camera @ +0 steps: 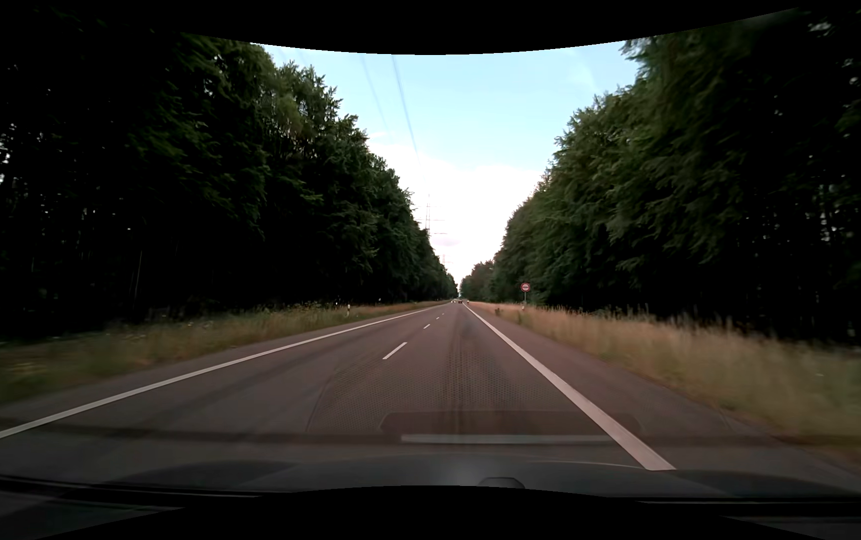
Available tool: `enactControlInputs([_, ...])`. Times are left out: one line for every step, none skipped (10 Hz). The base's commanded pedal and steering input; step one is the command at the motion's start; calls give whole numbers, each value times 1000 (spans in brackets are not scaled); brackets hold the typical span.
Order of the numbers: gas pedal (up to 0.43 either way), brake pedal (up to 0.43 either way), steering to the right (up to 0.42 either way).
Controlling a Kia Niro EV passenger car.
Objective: Follow the waypoints while adhering to traffic rules and regulations
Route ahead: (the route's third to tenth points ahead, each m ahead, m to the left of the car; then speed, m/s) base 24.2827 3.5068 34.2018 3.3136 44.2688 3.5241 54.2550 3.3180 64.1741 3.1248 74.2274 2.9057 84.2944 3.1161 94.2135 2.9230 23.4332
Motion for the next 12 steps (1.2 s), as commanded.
enactControlInputs([0,0,0])
enactControlInputs([0,0,0])
enactControlInputs([0,0,0])
enactControlInputs([0,0,0])
enactControlInputs([0,0,0])
enactControlInputs([0,0,0])
enactControlInputs([0,0,0])
enactControlInputs([0,0,0])
enactControlInputs([0,0,-1])
enactControlInputs([0,0,-2])
enactControlInputs([0,0,-2])
enactControlInputs([0,0,-2])
